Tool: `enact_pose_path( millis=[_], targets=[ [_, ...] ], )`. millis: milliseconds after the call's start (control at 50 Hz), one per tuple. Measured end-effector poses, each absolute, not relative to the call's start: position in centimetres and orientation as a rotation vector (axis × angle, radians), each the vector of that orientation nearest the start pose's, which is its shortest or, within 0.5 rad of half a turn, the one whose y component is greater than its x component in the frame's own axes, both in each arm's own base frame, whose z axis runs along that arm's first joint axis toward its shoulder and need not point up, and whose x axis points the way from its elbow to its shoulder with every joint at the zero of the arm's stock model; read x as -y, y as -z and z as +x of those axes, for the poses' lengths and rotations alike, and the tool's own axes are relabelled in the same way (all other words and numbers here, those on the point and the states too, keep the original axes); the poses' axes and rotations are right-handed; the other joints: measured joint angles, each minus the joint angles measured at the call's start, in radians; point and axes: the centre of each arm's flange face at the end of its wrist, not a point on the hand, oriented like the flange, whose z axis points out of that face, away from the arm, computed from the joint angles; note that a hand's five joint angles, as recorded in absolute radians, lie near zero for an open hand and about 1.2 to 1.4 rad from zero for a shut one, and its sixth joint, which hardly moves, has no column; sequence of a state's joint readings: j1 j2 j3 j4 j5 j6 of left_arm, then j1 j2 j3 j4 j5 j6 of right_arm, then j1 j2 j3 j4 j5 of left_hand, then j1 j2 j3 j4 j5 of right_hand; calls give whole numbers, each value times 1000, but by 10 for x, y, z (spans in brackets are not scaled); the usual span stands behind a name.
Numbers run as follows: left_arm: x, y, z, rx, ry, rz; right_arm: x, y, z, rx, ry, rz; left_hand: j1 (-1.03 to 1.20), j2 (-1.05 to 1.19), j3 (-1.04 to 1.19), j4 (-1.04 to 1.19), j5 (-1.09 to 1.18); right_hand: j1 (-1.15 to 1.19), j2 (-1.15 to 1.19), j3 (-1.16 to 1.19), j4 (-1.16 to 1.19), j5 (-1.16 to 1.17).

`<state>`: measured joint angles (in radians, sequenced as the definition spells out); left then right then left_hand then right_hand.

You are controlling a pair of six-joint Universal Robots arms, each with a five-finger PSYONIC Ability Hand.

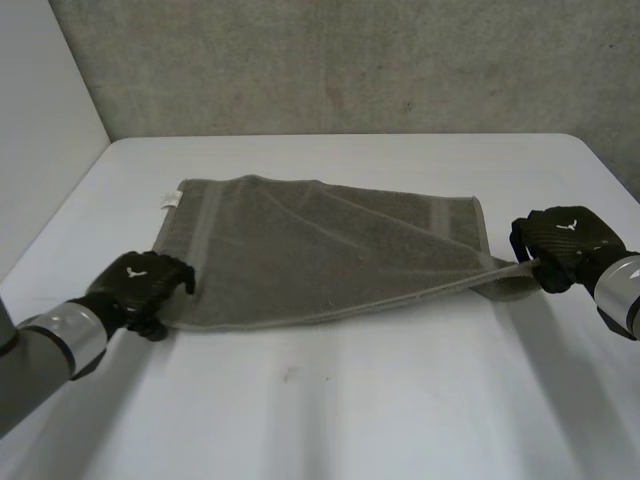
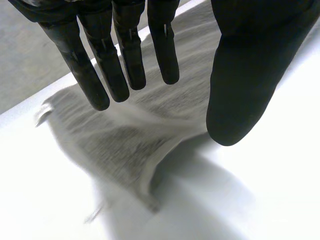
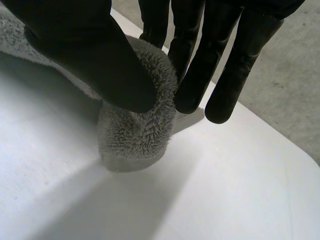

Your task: Fold the towel.

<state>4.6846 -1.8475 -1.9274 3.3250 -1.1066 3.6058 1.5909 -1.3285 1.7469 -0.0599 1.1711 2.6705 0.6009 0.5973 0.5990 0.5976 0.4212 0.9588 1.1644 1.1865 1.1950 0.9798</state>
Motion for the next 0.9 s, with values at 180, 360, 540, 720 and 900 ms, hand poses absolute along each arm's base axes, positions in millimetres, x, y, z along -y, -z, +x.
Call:
enact_pose_path(
  millis=[180,360,540,720,900],
  targets=[
    [277,-139,-162,-2585,1758,965,300,-186,173,-2328,1758,-941,0,2,2,2,3,0,0,0,0,0],
    [283,-126,-161,-2576,1755,965,299,-183,174,-2330,1745,-943,24,27,26,26,29,0,0,0,0,0],
    [294,-116,-163,-2555,1768,970,296,-182,175,-2330,1737,-946,117,115,113,115,115,0,0,0,0,0],
    [308,-122,-164,-2482,1825,970,297,-182,175,-2329,1744,-954,548,592,589,591,581,0,0,0,0,0],
    [297,-173,-167,-2302,1959,951,292,-195,173,-2351,1741,-1009,560,616,614,616,605,0,0,0,0,0]
  ],
)
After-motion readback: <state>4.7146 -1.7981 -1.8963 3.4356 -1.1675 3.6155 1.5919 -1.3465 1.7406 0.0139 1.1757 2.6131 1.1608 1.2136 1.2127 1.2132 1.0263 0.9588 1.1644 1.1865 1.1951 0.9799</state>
